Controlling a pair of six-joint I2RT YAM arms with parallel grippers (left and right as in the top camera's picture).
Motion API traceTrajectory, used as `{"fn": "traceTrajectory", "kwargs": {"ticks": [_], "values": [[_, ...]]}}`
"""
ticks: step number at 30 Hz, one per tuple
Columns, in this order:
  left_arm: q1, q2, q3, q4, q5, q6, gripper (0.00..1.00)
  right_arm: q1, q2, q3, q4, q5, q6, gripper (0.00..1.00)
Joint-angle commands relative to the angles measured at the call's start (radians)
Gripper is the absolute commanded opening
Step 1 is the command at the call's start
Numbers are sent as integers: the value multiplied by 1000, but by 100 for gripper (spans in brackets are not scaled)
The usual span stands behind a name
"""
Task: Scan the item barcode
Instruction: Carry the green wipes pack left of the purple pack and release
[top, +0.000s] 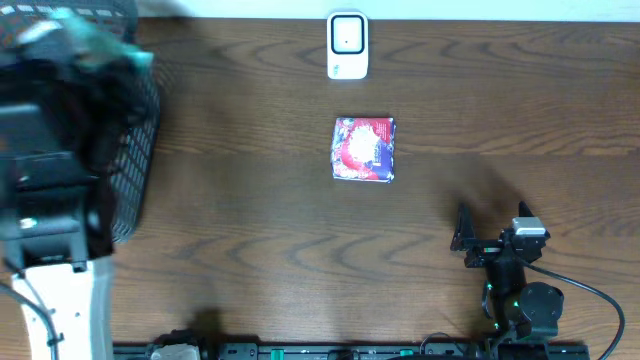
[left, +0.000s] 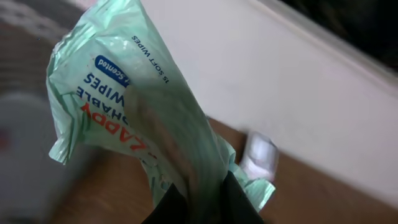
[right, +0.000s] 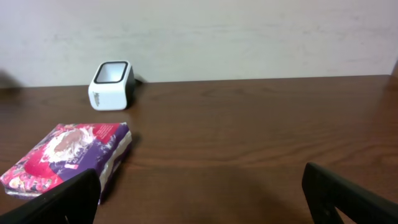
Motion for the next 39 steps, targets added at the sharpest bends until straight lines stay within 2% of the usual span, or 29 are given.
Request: {"fn": "traceTrajectory", "kwargs": {"ticks": [1, 3, 6, 8, 12, 18, 23, 29, 36, 39], "values": [[-161, 45, 18, -16, 21, 151, 7, 9, -5, -2, -4, 1, -12, 99], [-264, 88, 18, -23, 21, 240, 7, 9, -4, -2, -4, 1, -12, 99], [-380, 168, 18, -19, 20, 306, 7, 9, -5, -2, -4, 1, -11, 99], [-438, 233, 18, -9, 20, 331, 7, 9, -5, -2, -4, 1, -11, 99], [-513, 376, 18, -7, -13, 453, 8, 9, -5, -2, -4, 1, -11, 99], [-540, 559, 18, -19, -166, 513, 7, 9, -3, -2, -4, 1, -11, 99], [-539, 666, 18, -32, -306, 518, 7, 9, -3, -2, -4, 1, -11, 99], [-541, 743, 17, -98, -185, 517, 7, 9, -3, -2, -4, 1, -11, 99], [-541, 811, 12, -86, -180, 518, 8, 9, -3, -2, -4, 1, -12, 99], [-541, 814, 13, -74, -181, 517, 22, 9, -3, -2, -4, 1, -11, 99]]}}
